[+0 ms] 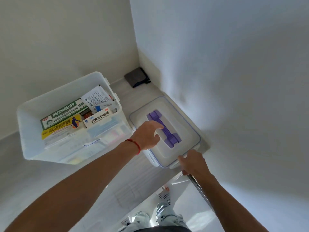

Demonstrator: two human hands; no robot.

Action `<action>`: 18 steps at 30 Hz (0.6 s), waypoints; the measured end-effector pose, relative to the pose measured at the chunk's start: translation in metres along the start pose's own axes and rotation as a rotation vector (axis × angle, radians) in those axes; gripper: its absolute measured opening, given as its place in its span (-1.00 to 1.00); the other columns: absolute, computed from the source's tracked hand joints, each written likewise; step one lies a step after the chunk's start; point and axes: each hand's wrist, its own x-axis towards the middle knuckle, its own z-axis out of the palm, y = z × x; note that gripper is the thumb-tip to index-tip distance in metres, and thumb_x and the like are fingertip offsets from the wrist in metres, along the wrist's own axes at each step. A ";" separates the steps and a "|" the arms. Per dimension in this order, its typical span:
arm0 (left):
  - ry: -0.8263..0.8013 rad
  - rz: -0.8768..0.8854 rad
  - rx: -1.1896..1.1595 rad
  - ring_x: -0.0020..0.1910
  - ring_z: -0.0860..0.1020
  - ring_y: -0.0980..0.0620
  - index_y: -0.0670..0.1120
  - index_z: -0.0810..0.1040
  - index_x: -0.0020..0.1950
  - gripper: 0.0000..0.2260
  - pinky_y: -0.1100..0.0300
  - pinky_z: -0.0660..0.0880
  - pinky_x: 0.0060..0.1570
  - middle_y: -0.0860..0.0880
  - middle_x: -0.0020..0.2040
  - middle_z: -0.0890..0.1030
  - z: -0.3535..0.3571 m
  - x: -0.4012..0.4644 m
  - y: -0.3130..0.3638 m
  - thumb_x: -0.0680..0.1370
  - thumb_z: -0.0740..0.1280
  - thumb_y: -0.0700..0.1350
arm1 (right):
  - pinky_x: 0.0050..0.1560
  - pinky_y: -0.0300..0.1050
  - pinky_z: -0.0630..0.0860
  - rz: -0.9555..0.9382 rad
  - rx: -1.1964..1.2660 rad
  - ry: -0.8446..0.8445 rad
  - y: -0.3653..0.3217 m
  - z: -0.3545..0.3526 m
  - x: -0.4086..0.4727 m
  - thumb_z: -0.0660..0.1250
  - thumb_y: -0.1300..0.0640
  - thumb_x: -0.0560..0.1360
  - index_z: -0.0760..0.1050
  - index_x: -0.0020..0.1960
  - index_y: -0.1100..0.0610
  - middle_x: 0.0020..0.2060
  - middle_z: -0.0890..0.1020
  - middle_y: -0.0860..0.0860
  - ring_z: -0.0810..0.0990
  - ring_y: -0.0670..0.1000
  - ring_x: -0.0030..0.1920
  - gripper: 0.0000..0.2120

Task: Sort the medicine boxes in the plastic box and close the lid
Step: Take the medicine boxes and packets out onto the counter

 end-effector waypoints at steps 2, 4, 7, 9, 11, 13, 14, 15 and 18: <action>0.138 0.047 -0.099 0.31 0.52 0.05 -0.04 0.57 0.32 -0.64 0.23 0.39 0.36 0.00 0.31 0.59 -0.014 -0.029 0.003 0.53 0.32 -0.23 | -0.12 -0.07 0.66 -0.060 -0.028 -0.034 -0.016 -0.006 -0.005 0.28 0.02 0.60 0.49 0.19 0.22 -0.11 0.70 0.14 0.74 0.14 -0.14 -0.70; 0.301 0.054 -0.199 0.15 0.58 0.13 -0.01 0.62 0.22 -0.69 0.25 0.51 0.22 0.07 0.18 0.64 -0.034 -0.057 0.001 0.52 0.31 -0.25 | 0.11 0.06 0.65 -0.183 -0.080 -0.034 -0.040 -0.008 -0.011 0.28 0.04 0.61 0.50 0.27 0.18 0.12 0.66 0.16 0.69 0.19 0.07 -0.69; 0.607 0.056 -0.182 -0.06 0.61 0.18 -0.03 0.66 0.06 -0.75 0.30 0.59 0.01 0.10 -0.01 0.66 -0.068 -0.097 -0.012 0.50 0.31 -0.29 | 0.20 -0.02 0.58 -0.434 -0.126 -0.004 -0.084 -0.009 -0.020 0.28 0.03 0.61 0.53 0.32 0.08 0.21 0.65 0.04 0.65 0.05 0.14 -0.69; 0.792 0.046 -0.088 -0.08 0.62 0.12 -0.09 0.68 -0.05 -0.78 0.27 0.59 -0.04 0.03 -0.08 0.68 -0.090 -0.119 -0.030 0.47 0.30 -0.33 | 0.05 -0.24 0.58 -0.585 -0.070 0.028 -0.119 -0.005 -0.030 0.28 0.04 0.62 0.56 0.30 0.03 0.13 0.69 -0.05 0.65 -0.14 0.01 -0.73; 0.908 -0.044 -0.038 -0.10 0.61 0.07 -0.10 0.67 -0.14 -0.80 0.25 0.55 -0.11 0.01 -0.11 0.68 -0.110 -0.137 -0.056 0.44 0.31 -0.35 | -0.16 -0.51 0.46 -0.723 0.025 0.091 -0.155 0.000 -0.044 0.29 0.06 0.62 0.62 0.22 0.01 -0.01 0.68 -0.15 0.60 -0.33 -0.15 -0.78; 0.957 -0.193 0.013 -0.12 0.59 0.05 -0.08 0.67 -0.18 -0.82 0.22 0.52 -0.18 0.02 -0.13 0.67 -0.126 -0.153 -0.086 0.43 0.33 -0.32 | -0.15 -0.52 0.50 -0.890 0.078 0.146 -0.190 0.006 -0.058 0.32 0.12 0.62 0.65 0.15 0.06 -0.02 0.71 -0.15 0.63 -0.33 -0.14 -0.83; 0.949 -0.277 0.026 -0.09 0.59 0.01 -0.07 0.67 -0.17 -0.83 0.17 0.54 -0.17 0.01 -0.12 0.67 -0.132 -0.159 -0.103 0.43 0.34 -0.30 | -0.10 -0.45 0.56 -0.971 0.086 0.158 -0.206 0.010 -0.063 0.33 0.16 0.61 0.65 0.13 0.10 0.02 0.72 -0.10 0.67 -0.26 -0.08 -0.84; 0.916 -0.358 0.034 -0.04 0.59 -0.04 -0.07 0.68 -0.13 -0.83 0.11 0.56 -0.13 -0.01 -0.09 0.67 -0.137 -0.166 -0.121 0.44 0.34 -0.29 | -0.05 -0.35 0.61 -1.036 0.081 0.161 -0.222 0.014 -0.066 0.35 0.21 0.60 0.65 0.11 0.13 0.06 0.73 -0.05 0.69 -0.16 -0.03 -0.86; 0.748 -0.508 0.061 0.10 0.55 -0.12 -0.12 0.69 0.03 -0.77 0.04 0.55 0.00 -0.09 0.04 0.66 -0.137 -0.183 -0.165 0.46 0.30 -0.27 | 0.09 -0.11 0.65 -1.111 -0.047 0.178 -0.262 0.029 -0.065 0.37 0.23 0.58 0.66 0.16 0.15 0.07 0.73 0.01 0.69 -0.03 0.05 -0.82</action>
